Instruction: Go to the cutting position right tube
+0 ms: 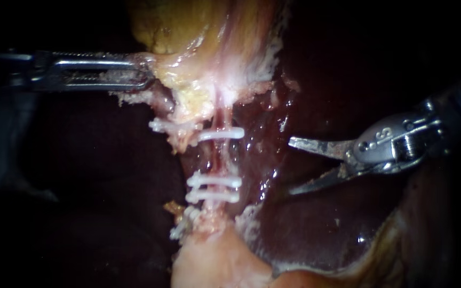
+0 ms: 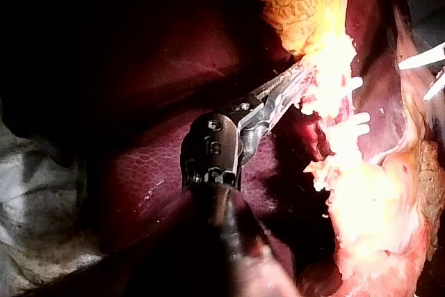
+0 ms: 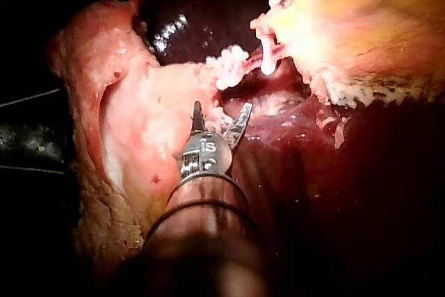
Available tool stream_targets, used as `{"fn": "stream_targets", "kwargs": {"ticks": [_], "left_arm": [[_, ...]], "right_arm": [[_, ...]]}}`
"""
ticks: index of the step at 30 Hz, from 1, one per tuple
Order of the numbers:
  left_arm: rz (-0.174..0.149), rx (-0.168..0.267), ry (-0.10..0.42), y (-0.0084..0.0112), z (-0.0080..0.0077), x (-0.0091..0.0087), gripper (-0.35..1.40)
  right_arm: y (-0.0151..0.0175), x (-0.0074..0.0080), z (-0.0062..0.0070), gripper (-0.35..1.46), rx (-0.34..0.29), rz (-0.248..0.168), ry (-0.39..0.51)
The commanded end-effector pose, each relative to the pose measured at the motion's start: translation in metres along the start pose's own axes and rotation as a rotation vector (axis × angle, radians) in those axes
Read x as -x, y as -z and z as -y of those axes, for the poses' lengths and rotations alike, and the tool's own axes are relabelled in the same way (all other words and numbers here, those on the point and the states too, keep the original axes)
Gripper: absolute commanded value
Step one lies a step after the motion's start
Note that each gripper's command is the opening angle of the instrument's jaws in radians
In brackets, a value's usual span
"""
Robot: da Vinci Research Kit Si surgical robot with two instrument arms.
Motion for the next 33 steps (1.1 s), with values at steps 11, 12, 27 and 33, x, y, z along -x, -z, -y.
{"fn": "stream_targets", "kwargs": {"ticks": [11,12,27,33], "left_arm": [[-0.054,-0.007,0.027,0.0074,-0.0012,-0.0068,-0.35],[-0.055,-0.01,0.022,0.0077,-0.0012,-0.0069,-0.35],[-0.06,-0.013,0.022,0.0075,-0.0014,-0.0066,-0.35],[-0.061,-0.014,0.022,0.0074,-0.0014,-0.0065,-0.35]], "right_arm": [[0.0001,-0.0001,-0.0001,1.45,0.0,0.0,-0.002],[0.0001,-0.0001,-0.0001,1.45,-0.003,0.0,-0.002],[-0.0036,-0.0012,-0.0006,1.41,-0.158,-0.102,-0.08],[-0.0066,-0.0021,-0.001,1.41,-0.204,-0.142,-0.135]]}}
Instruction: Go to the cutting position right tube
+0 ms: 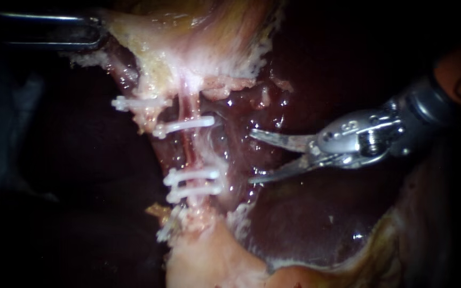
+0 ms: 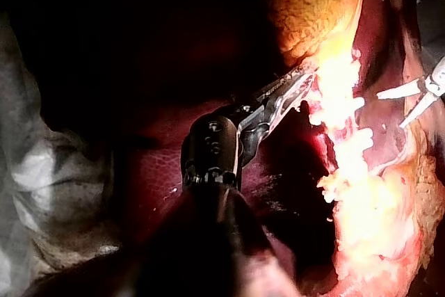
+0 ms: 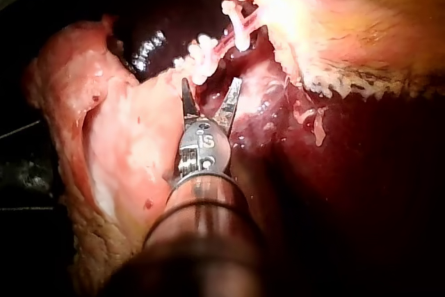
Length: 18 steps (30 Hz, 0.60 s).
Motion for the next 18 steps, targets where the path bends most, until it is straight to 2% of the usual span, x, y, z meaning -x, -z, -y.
{"fn": "stream_targets", "kwargs": {"ticks": [1,10,18], "left_arm": [[0.0,0.0,-0.001,0.0,0.0,0.0,-0.35],[0.0,-0.001,-0.001,-0.0001,0.0,0.0001,-0.35],[0.0,-0.001,-0.001,-0.0001,0.0,0.0001,-0.35]], "right_arm": [[-0.0004,0.0,-0.0001,1.41,-0.006,-0.002,0.0],[-0.005,-0.0002,-0.0011,1.39,-0.067,-0.032,-0.031],[-0.007,-0.0011,-0.001,1.36,-0.145,-0.091,-0.046]]}}
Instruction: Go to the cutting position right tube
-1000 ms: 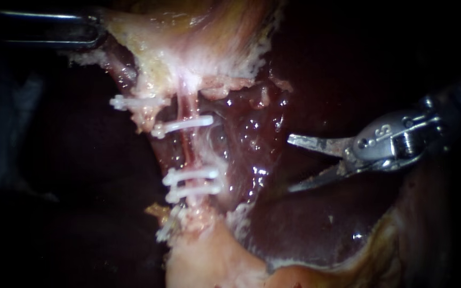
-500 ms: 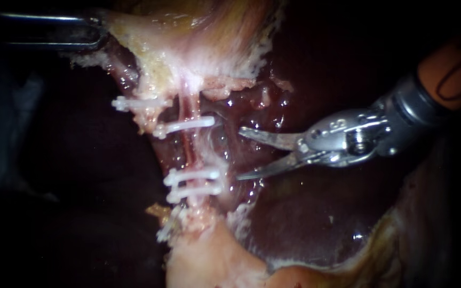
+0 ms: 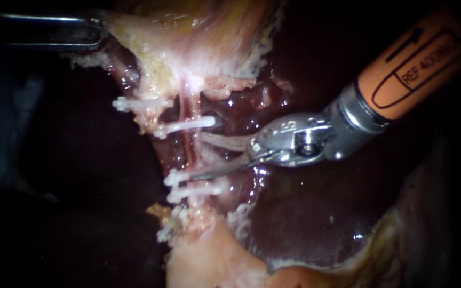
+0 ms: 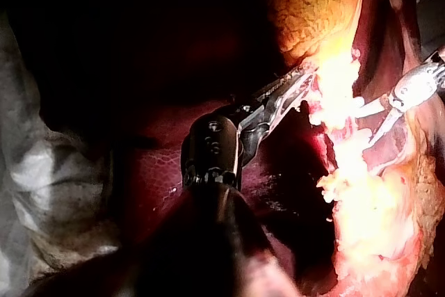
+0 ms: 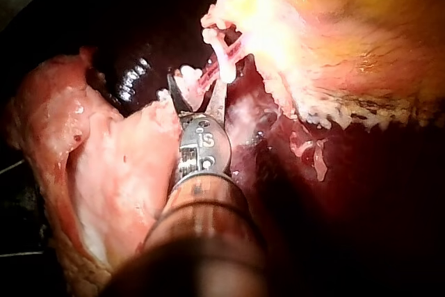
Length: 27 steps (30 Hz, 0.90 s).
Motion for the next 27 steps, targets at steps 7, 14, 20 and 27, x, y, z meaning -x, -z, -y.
{"fn": "stream_targets", "kwargs": {"ticks": [7,14,20,27], "left_arm": [[0.0,0.0,0.0,0.0,0.0,0.0,-0.35],[0.0,0.0,0.0,0.0,0.0,0.0,-0.35],[-0.001,-0.001,-0.001,-0.0001,0.0,0.0001,-0.35],[-0.001,-0.002,0.0,-0.0002,-0.0001,0.0001,-0.35]], "right_arm": [[-0.0011,-0.0006,-0.0001,1.31,-0.065,-0.031,-0.01],[-0.0028,-0.0013,-0.0004,1.24,-0.12,-0.047,-0.018],[-0.005,-0.002,-0.0007,1.24,-0.12,-0.076,-0.049],[-0.0067,-0.0023,-0.0009,1.24,-0.114,-0.09,-0.068]]}}
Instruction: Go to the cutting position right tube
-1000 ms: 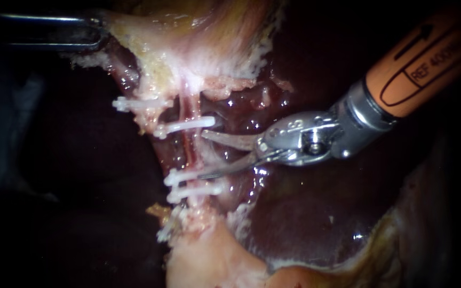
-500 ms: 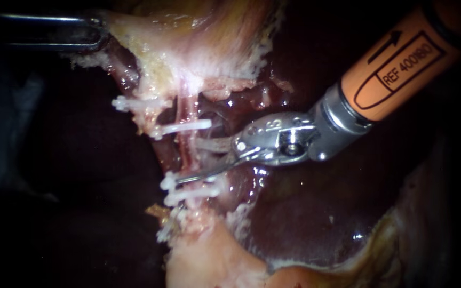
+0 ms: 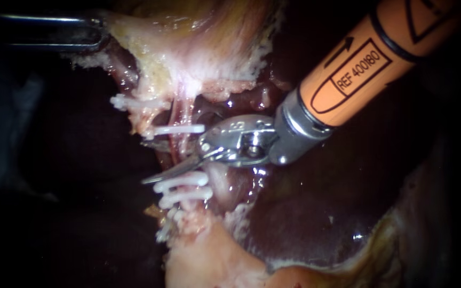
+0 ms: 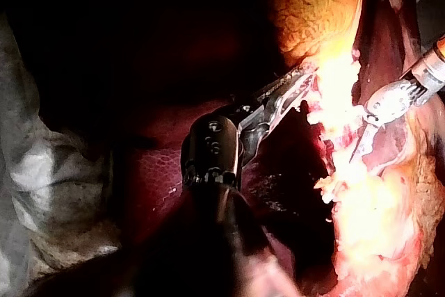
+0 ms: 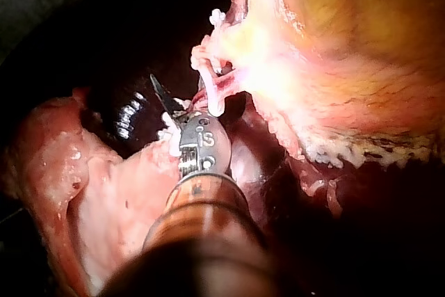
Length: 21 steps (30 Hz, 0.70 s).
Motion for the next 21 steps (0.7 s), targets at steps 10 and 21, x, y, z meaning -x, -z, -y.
{"fn": "stream_targets", "kwargs": {"ticks": [10,21], "left_arm": [[0.0,-0.001,0.0,0.0,0.0,0.0,-0.35],[0.0,-0.001,0.0,0.0,0.0,0.0,-0.35]], "right_arm": [[-0.0002,-0.0004,0.0007,1.23,-0.021,-0.029,-0.005],[0.0017,-0.0032,0.0052,1.21,-0.122,-0.086,-0.016]]}}
